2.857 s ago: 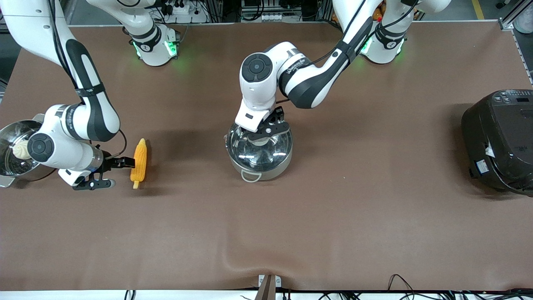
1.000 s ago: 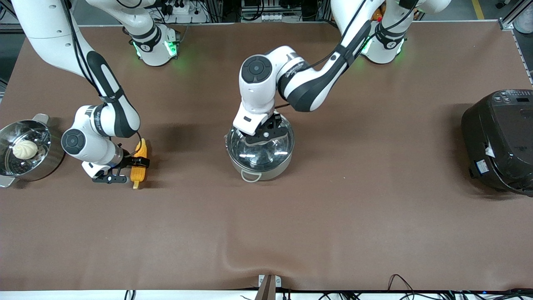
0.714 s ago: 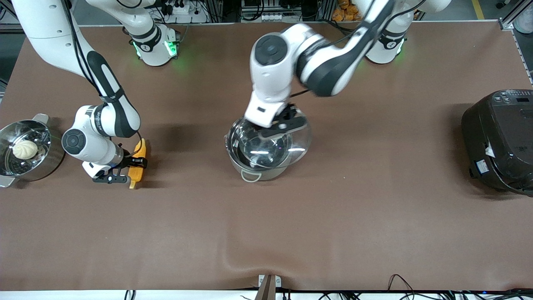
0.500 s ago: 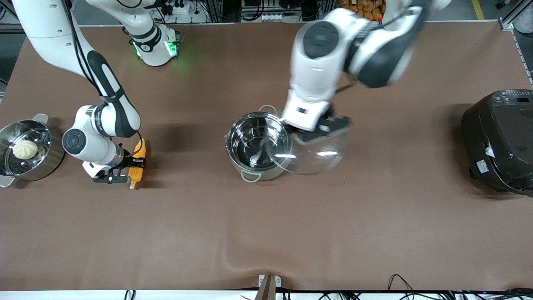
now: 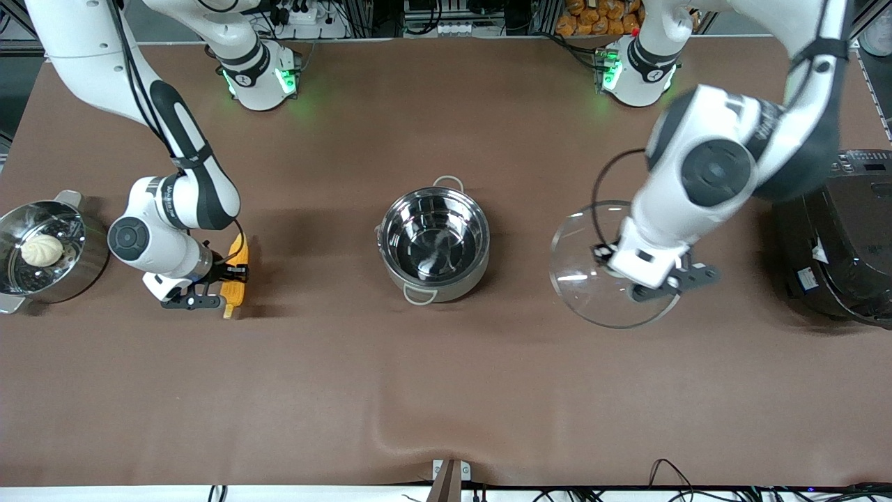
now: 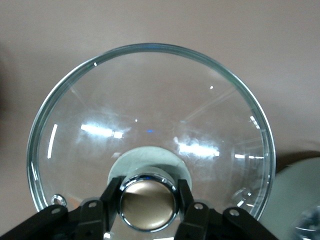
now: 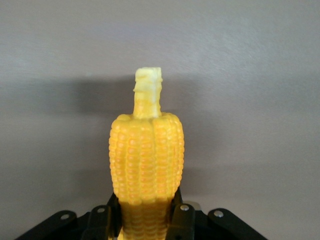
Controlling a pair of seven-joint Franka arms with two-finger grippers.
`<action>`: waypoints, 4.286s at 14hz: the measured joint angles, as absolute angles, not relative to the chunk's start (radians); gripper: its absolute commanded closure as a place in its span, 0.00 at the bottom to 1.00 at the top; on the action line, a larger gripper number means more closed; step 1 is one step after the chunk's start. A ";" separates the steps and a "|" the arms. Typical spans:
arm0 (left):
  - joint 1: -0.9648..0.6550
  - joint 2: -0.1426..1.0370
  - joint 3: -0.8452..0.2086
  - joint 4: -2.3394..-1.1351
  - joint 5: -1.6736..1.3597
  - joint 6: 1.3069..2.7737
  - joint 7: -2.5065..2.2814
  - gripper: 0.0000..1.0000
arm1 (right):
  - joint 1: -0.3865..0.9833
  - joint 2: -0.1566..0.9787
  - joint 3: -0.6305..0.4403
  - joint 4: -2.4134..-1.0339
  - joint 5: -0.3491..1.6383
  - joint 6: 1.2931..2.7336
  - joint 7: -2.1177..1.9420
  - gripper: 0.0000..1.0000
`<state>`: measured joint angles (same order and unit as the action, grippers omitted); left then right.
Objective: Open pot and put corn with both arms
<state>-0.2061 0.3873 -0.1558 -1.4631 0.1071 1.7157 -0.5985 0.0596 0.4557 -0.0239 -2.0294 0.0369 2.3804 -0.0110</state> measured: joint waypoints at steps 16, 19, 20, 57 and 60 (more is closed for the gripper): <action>-0.039 0.354 -0.171 -2.085 0.098 2.361 -0.513 1.00 | 0.612 0.437 -0.007 -1.628 0.044 2.027 0.517 1.00; -0.036 0.352 -0.171 -2.147 0.098 2.446 -0.513 1.00 | 0.680 0.465 -0.007 -1.593 0.044 2.026 0.519 1.00; -0.036 0.352 -0.171 -2.162 0.098 2.464 -0.513 1.00 | 0.692 0.484 -0.007 -1.576 0.044 2.025 0.519 1.00; 0.020 0.050 -0.171 -1.518 0.059 1.540 -0.331 0.00 | 0.245 0.470 -0.052 -1.401 0.041 1.669 0.116 0.00; 0.050 0.039 -0.173 -1.518 0.016 1.538 -0.291 0.00 | 0.159 0.400 -0.052 -1.493 0.041 1.662 0.008 0.00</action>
<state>0.0498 0.0389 -0.1731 -1.5179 0.0155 1.5381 -0.2907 0.1587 0.4005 -0.0521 -1.4928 0.0408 1.6616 0.0083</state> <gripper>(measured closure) 0.000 0.000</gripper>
